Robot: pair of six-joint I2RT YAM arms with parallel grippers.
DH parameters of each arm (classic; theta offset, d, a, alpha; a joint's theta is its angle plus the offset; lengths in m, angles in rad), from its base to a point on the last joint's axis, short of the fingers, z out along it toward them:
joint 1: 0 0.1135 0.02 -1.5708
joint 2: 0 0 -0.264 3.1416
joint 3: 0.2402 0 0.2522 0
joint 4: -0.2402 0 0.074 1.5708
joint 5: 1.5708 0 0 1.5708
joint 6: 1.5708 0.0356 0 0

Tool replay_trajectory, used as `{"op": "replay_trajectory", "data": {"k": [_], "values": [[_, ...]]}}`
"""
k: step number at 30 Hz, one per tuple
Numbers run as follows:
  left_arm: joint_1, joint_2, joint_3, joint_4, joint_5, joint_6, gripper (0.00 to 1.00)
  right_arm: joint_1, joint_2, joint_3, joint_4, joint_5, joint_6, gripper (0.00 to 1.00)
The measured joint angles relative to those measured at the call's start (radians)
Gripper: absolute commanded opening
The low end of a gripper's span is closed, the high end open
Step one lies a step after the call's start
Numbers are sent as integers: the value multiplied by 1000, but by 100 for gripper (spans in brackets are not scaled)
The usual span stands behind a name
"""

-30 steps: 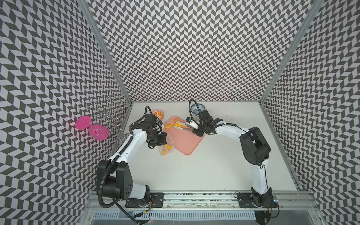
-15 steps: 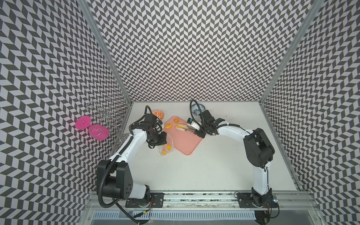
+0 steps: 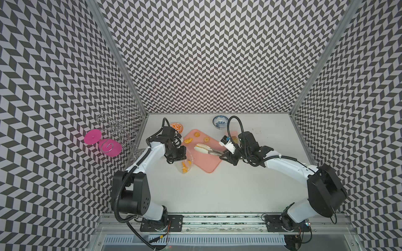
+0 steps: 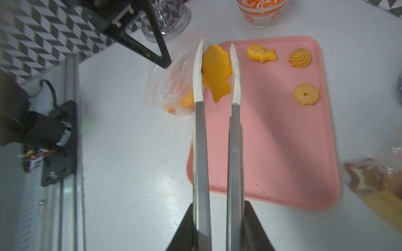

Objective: Put the cookies into a resealable bag to prevent moisture
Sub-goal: Place the cookie in the ziploc bag.

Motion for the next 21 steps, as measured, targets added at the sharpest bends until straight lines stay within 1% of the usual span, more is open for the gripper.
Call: {"op": "replay_trajectory", "data": {"k": [5, 10, 16, 21], "values": [[20, 0, 0, 8, 16, -1, 0, 33, -6, -85, 142, -64, 206, 25], [32, -2, -8, 11, 32, -1, 0, 74, 7, -105, 264, -113, 377, 25], [43, -5, -26, 15, 52, -1, 0, 103, 57, -108, 385, -144, 495, 25], [71, -27, -34, 15, 79, -3, 0, 108, 119, -108, 411, -151, 551, 25]]}}
